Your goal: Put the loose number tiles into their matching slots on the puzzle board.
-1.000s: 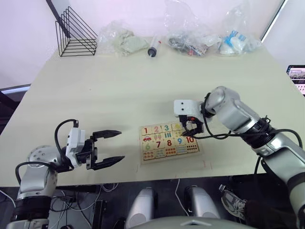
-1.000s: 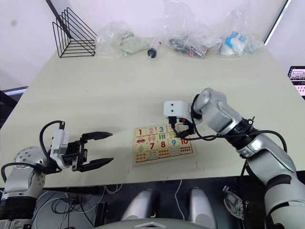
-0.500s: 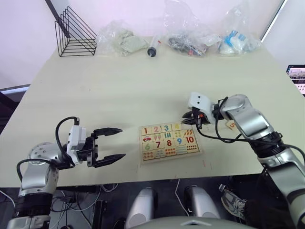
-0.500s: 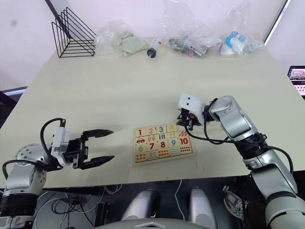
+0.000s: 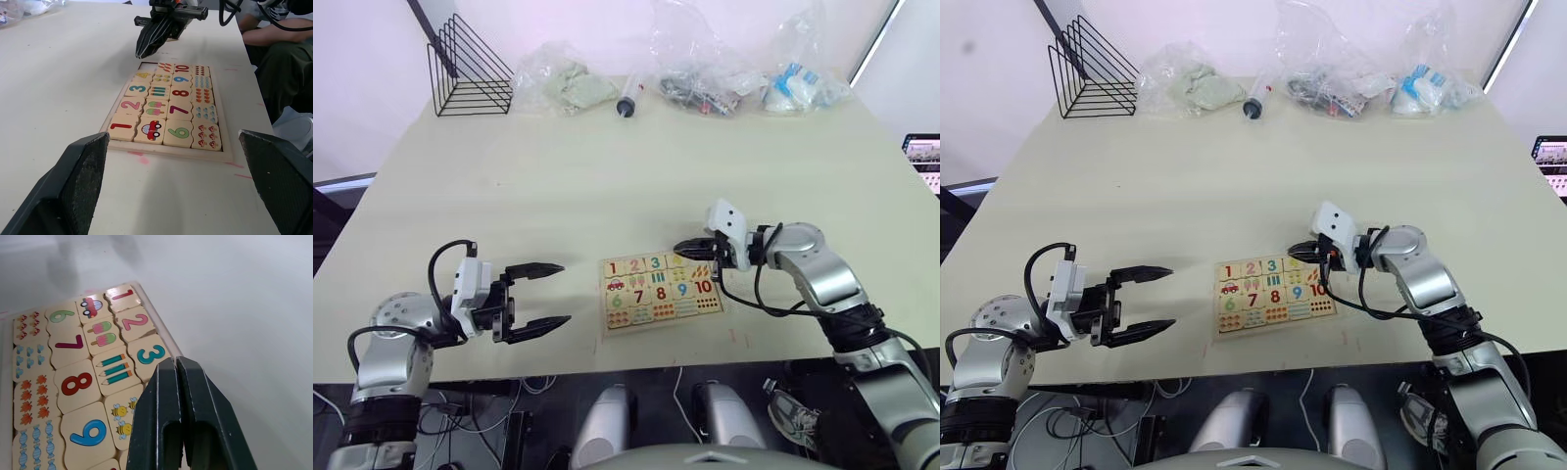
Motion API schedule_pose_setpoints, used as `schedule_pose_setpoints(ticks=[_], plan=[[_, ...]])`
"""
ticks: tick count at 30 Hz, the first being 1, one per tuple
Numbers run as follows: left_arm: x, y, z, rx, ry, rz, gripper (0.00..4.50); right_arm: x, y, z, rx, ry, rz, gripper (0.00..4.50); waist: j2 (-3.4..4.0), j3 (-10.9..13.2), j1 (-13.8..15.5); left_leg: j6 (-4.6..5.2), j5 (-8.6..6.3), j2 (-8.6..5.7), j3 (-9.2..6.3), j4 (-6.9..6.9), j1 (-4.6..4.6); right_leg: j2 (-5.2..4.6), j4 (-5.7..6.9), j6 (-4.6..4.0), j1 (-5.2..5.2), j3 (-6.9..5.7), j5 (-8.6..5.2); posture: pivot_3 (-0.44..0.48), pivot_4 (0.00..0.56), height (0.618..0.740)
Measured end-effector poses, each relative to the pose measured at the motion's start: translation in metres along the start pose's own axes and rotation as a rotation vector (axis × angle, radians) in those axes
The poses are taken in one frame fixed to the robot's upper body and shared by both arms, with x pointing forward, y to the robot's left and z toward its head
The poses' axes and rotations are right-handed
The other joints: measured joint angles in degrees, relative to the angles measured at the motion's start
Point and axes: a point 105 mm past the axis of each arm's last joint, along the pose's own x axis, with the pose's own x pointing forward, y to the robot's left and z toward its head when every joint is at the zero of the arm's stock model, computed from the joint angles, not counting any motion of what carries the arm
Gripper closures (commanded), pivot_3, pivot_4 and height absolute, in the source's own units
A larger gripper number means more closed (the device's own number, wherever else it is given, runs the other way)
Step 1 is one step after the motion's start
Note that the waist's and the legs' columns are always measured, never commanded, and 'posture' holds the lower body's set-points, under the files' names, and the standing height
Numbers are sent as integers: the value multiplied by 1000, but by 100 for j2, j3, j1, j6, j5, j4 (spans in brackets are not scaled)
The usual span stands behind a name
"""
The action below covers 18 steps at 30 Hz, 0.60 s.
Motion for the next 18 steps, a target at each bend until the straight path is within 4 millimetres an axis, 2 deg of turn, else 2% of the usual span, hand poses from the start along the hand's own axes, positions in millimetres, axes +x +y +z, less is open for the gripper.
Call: schedule_pose_setpoints(ticks=[5, 8, 18], plan=[[0, 0, 0, 1, 1, 1, 0, 1, -2, -6, 8, 4, -17, 4436, -1, 0, 0, 0, 0, -1, 0, 0, 0, 1, 0, 0, 1, 0, 0, 0, 150, 740], [0, 0, 0, 2, 3, 3, 0, 4, -3, -22, 21, 72, -30, 4436, 0, 0, -2, 0, 0, -2, 1, 0, 1, 1, 0, 0, 0, 0, 0, 0, 150, 740], [0, 3, -3, 1, 21, 32, 0, 5, -3, -25, 5, 77, -29, 4436, -2, -1, 0, 0, 0, -1, -1, 2, 8, 3, 1, 0, 7, 0, 0, 0, 150, 740]])
